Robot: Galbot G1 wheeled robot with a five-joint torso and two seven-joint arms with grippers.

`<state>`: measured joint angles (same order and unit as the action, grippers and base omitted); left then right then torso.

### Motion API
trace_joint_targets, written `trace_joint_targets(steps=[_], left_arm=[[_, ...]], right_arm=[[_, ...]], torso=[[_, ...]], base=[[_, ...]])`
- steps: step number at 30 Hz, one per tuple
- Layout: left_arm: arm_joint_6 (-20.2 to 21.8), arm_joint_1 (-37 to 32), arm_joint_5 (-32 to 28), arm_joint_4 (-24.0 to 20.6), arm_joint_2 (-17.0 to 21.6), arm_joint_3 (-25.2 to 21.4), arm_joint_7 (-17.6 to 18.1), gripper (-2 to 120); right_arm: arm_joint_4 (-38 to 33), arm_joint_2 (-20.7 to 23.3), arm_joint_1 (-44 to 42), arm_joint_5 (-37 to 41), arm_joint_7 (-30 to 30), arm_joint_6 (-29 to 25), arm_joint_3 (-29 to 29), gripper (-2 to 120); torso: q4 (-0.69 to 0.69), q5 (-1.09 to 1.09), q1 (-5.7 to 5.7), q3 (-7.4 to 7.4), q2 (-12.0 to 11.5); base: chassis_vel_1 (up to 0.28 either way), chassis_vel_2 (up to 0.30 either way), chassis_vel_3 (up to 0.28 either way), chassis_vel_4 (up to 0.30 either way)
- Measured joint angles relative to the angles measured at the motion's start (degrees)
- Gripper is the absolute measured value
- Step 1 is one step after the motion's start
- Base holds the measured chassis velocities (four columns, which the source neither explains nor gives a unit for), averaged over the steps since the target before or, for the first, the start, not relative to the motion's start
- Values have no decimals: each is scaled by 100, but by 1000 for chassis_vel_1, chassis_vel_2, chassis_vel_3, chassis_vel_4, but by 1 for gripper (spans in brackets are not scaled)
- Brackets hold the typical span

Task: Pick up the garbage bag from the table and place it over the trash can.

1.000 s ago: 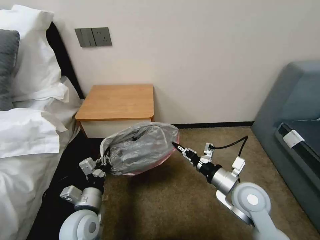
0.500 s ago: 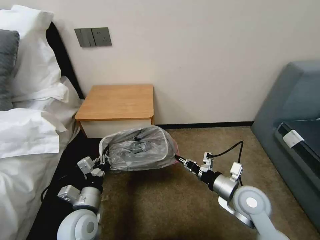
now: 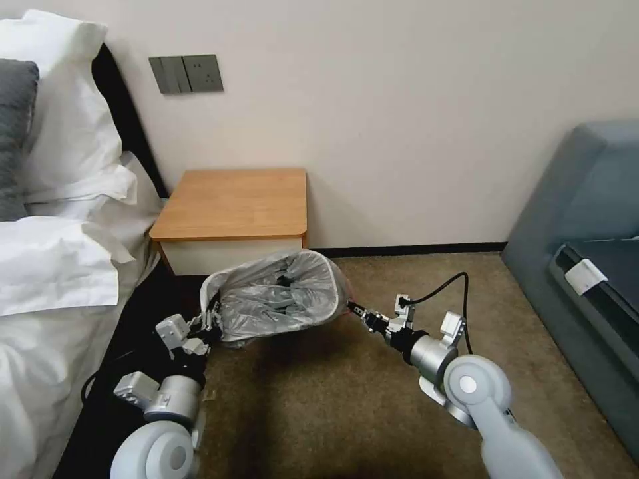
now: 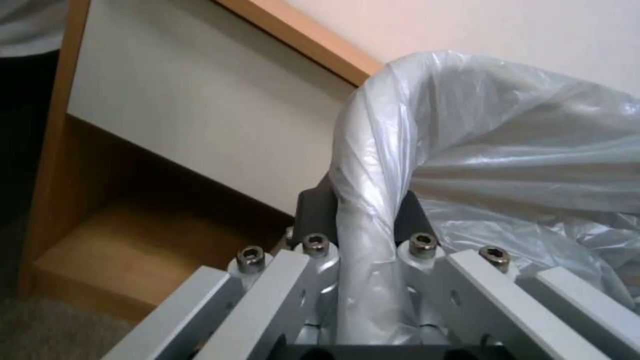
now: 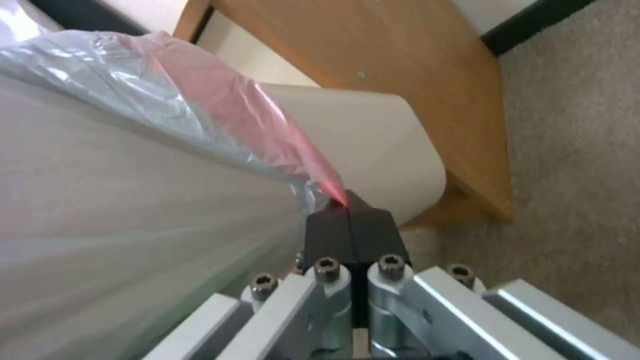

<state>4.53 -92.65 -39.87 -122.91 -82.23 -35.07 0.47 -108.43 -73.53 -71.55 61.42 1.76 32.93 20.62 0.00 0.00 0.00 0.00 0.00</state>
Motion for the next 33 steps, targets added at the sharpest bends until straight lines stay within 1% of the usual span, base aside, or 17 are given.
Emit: trace_joint_targets(steps=[7,10,11,14,15,18,19,21,22,25,26,30,31,32,33], left_arm=[[-3,-7,2,9,-6,-46,-36,6],[-10,7,5,20,-8,-78,-37,6],[-10,7,5,20,-8,-78,-37,6],[-10,37,5,41,-14,-77,-8,6],[-10,37,5,41,-14,-77,-8,6],[-2,85,5,42,-16,-87,110,6],[-2,85,5,42,-16,-87,110,6],[29,119,7,43,-16,-107,214,6],[29,119,7,43,-16,-107,214,6],[166,163,67,43,-19,-133,414,6],[166,163,67,43,-19,-133,414,6],[249,153,270,47,-12,-122,463,6],[249,153,270,47,-12,-122,463,6],[266,132,342,42,-7,-99,454,6],[277,93,436,19,8,-44,425,6]], right_arm=[[195,-25,139,-155,61,22,-65,0],[134,48,48,-363,406,13,-49,0],[134,48,48,-363,406,13,-49,0],[31,150,-109,-741,694,-80,-43,15],[31,150,-109,-741,694,-80,-43,15],[-95,295,-325,-1180,903,-281,3,30],[-95,295,-325,-1180,903,-281,3,30],[-234,377,-483,-1332,1006,-383,111,41],[-234,377,-483,-1332,1006,-383,111,41],[-551,490,-748,-1484,1200,-524,406,55],[-551,490,-748,-1484,1200,-524,406,55],[-1298,731,-1053,-1536,1574,-775,918,73],[-1298,731,-1053,-1536,1574,-775,918,73],[-1516,804,-1063,-1592,1675,-872,986,77],[-1809,909,-1031,-1780,1835,-995,1015,84]], torso=[[-1,0,0,0,0],[0,0,0,0,0],[0,0,0,0,0],[0,0,0,0,0],[0,0,0,0,0],[0,-1,0,0,0],[0,-1,0,0,0],[0,0,0,0,0],[0,0,0,0,0],[0,-1,0,0,0],[0,-1,0,0,0],[1,-1,0,0,0],[1,-1,0,0,0],[1,0,0,0,0],[0,1,0,0,0]], base=[[0,0,0,0],[0,0,0,0],[0,0,0,0],[0,0,0,0],[0,0,0,0],[0,0,0,0],[0,0,0,0],[0,0,0,0],[0,0,0,0],[0,0,0,0],[0,0,0,0],[0,0,0,0],[0,0,0,0],[0,0,0,0],[0,0,0,0]])
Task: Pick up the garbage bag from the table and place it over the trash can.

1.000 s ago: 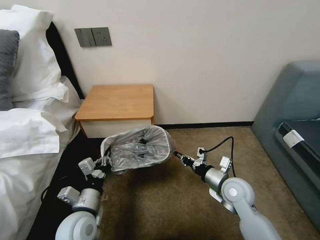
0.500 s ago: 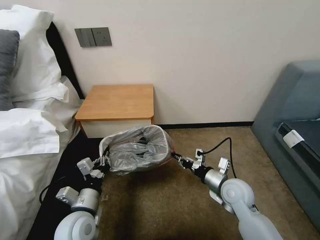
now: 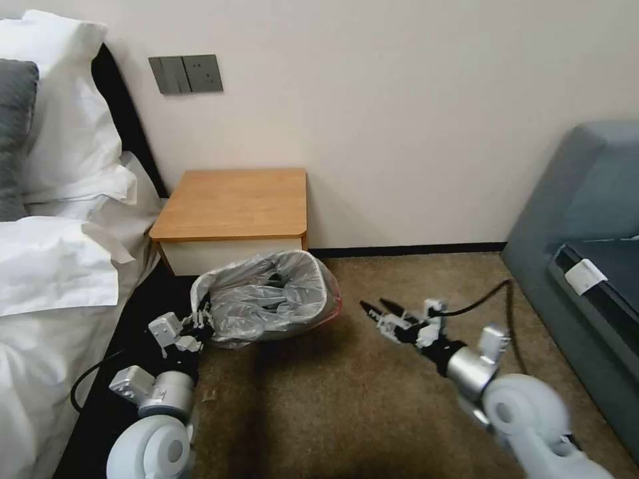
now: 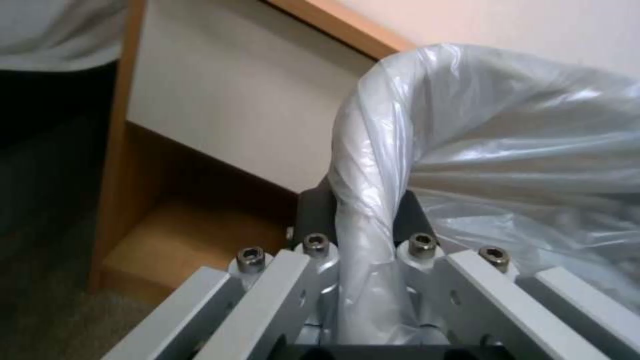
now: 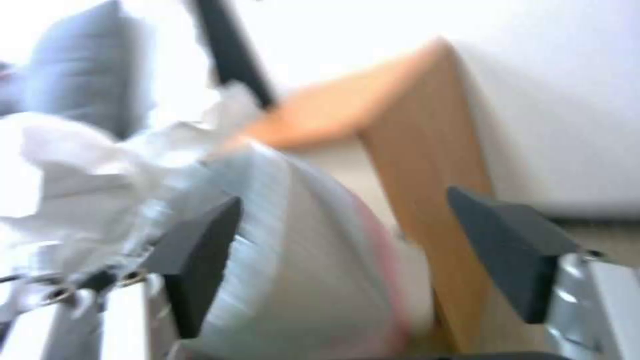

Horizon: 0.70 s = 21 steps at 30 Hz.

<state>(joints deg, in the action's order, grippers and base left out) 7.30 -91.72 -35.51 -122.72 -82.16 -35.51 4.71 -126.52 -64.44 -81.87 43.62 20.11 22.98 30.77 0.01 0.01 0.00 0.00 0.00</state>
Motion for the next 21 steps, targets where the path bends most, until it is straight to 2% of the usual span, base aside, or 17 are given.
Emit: trace_joint_targets(steps=[1,2,4,5,6,9,10,13,17,21], left_arm=[[0,0,0,0,0,0,0,6],[3,-43,69,-38,17,67,-24,6],[5,-119,159,-112,41,199,-54,6],[6,-164,231,-152,56,267,-73,6],[6,-164,231,-152,56,267,-73,6],[-20,-280,530,-204,71,416,-128,5],[-20,-280,530,-204,71,416,-128,5],[-148,-362,905,-205,89,532,-220,5],[-319,-397,1268,-154,93,590,-326,5],[-548,-447,1745,-137,96,647,-440,5]], right_arm=[[0,0,0,0,0,0,0,84],[-238,93,86,-207,142,-97,-31,88],[-596,268,296,-645,339,-189,-230,86],[-736,366,426,-886,415,-204,-423,80],[-736,366,426,-886,415,-204,-423,80],[-908,651,817,-1480,499,-187,-1294,67],[-908,651,817,-1480,499,-187,-1294,67],[-745,947,1413,-2309,613,-240,-2154,52],[-484,1127,1899,-2776,768,-288,-2606,43],[158,1324,2702,-3306,977,-334,-3421,23]], torso=[[0,0,0,0,0],[0,-1,0,0,0],[-1,0,0,0,0],[-1,-1,0,0,0],[-1,-1,0,0,0],[-1,-1,0,0,0],[-1,-1,0,0,0],[0,-2,0,0,0],[-1,-1,0,0,0],[-1,-2,0,0,0]], base=[[0,0,0,0],[0,0,0,0],[0,0,0,0],[0,0,0,0],[0,0,0,0],[0,0,0,0],[0,0,0,0],[0,0,0,0],[0,0,0,0],[0,0,0,0]])
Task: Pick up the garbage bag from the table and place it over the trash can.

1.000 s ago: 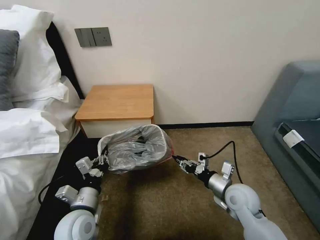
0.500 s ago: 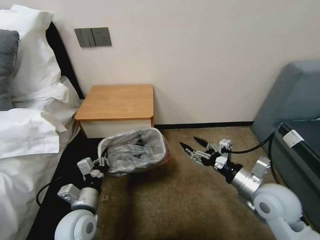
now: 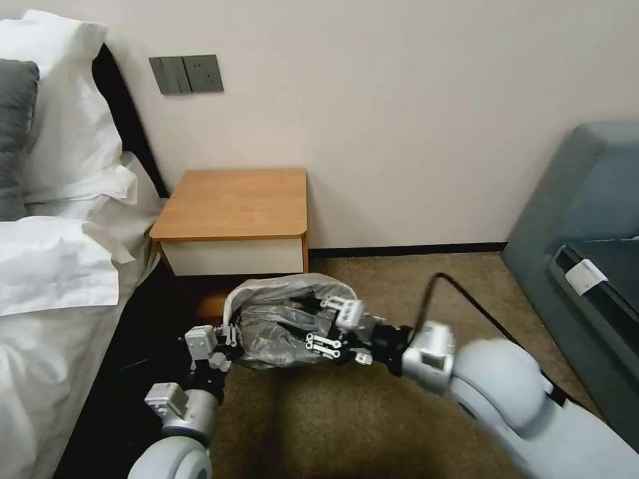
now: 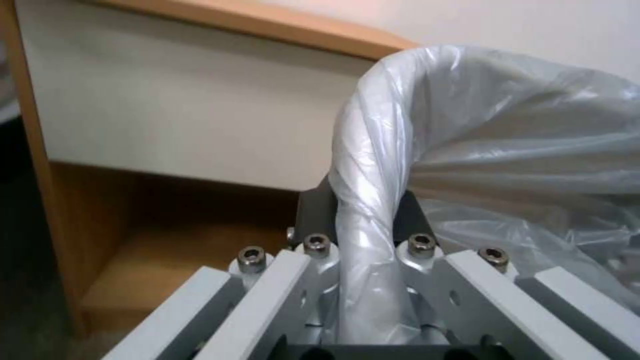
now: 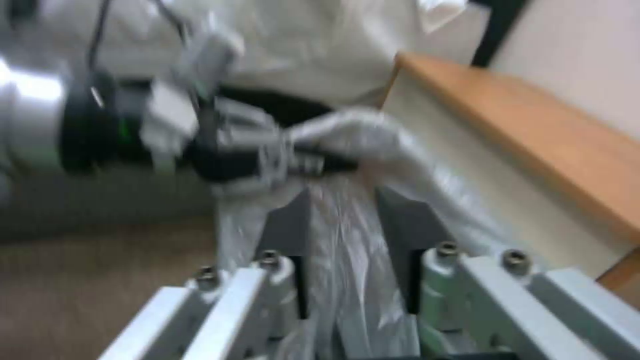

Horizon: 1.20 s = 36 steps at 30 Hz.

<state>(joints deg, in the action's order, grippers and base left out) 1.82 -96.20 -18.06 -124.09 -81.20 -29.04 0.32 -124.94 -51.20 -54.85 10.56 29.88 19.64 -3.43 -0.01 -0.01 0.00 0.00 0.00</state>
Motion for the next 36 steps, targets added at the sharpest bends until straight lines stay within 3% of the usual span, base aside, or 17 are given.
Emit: trace_joint_targets(steps=[5,7,13,25,36], left_arm=[[-90,-7,199,20,-8,14,-46,5],[-115,-22,269,21,-9,22,-81,5],[-136,-35,321,20,-13,89,-119,5],[-151,13,243,-9,-18,143,-118,5],[-151,14,323,-66,-14,296,-157,5]], right_arm=[[336,-63,345,-348,106,-37,-378,11],[623,-208,604,-624,86,-42,-661,0],[1122,-502,1122,-1064,-61,4,-1109,0],[1848,-793,1463,-1145,-342,131,-1509,0],[2042,-971,1842,-1117,-676,705,-2104,0]], torso=[[1,1,0,0,0],[1,0,0,0,0],[0,1,0,0,0],[1,1,0,0,0],[1,1,0,0,0]], base=[[0,0,0,0],[0,0,0,0],[0,0,0,0],[0,0,0,0],[0,0,0,0]])
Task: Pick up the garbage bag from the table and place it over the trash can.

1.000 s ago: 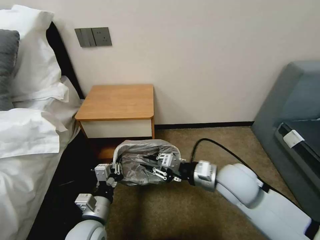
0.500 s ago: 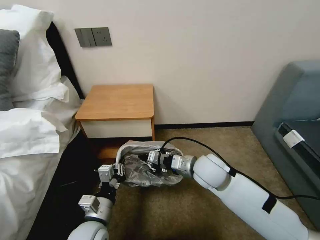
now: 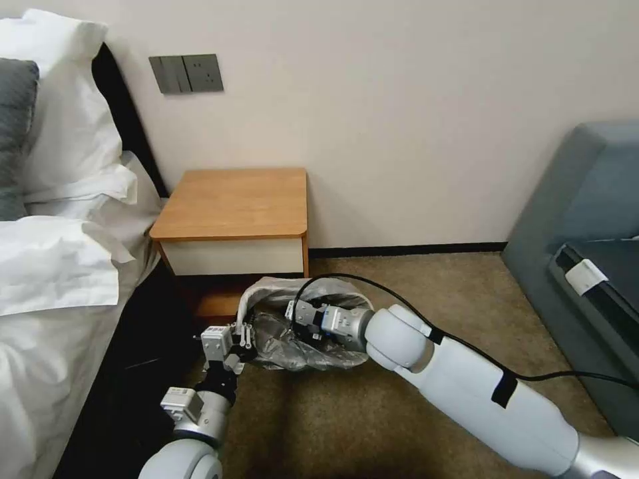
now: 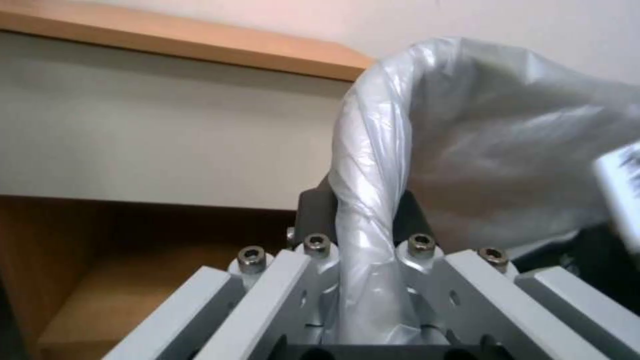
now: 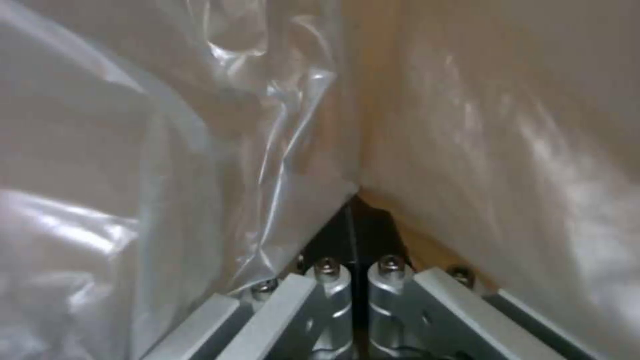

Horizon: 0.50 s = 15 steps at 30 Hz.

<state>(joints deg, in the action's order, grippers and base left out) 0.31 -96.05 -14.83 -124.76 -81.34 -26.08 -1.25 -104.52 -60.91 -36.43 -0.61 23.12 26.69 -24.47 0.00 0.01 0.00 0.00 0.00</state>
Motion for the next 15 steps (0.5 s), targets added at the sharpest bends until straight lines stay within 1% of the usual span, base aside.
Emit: trace_joint_targets(steps=[5,15], left_arm=[[3,0,15,-23,6,20,-13,5],[4,-23,42,-59,23,32,-79,5]], right_arm=[[197,-56,71,-41,-44,73,-127,0],[490,-31,110,-95,-43,100,-113,0]], torso=[[0,0,0,0,0],[0,-1,0,0,0]], base=[[0,0,0,0],[0,0,0,0]])
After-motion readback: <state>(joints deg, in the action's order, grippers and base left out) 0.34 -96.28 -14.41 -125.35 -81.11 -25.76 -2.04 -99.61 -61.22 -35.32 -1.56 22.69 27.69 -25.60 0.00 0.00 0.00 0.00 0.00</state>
